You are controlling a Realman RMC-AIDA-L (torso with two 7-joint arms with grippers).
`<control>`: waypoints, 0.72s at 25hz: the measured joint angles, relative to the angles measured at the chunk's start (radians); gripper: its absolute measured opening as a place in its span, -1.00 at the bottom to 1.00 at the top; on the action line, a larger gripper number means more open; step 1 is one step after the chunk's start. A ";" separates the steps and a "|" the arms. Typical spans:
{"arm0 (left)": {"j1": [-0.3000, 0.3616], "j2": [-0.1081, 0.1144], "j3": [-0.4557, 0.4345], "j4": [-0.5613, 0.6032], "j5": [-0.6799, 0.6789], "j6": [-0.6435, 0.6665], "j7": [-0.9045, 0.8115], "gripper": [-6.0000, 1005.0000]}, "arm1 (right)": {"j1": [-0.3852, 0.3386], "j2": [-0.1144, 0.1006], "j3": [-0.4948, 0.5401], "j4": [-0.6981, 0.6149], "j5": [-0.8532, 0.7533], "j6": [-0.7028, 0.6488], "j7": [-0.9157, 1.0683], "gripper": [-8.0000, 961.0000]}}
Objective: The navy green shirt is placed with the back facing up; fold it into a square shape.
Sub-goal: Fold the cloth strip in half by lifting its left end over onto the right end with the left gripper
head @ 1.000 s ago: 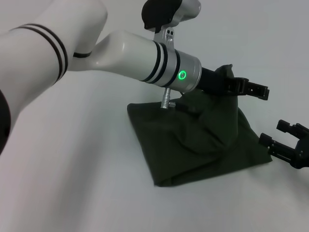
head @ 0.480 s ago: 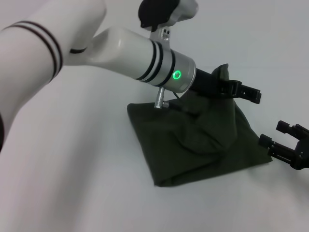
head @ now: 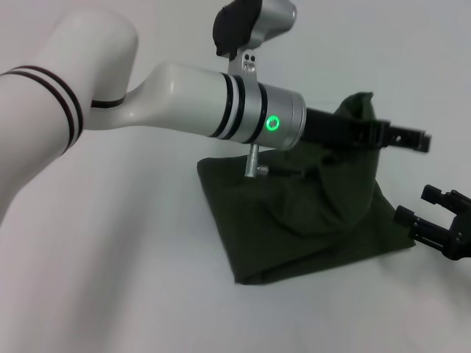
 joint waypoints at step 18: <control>0.087 0.000 0.287 0.090 -0.197 -0.067 -0.063 0.87 | -0.006 -0.001 -0.003 -0.004 0.002 -0.023 -0.002 0.75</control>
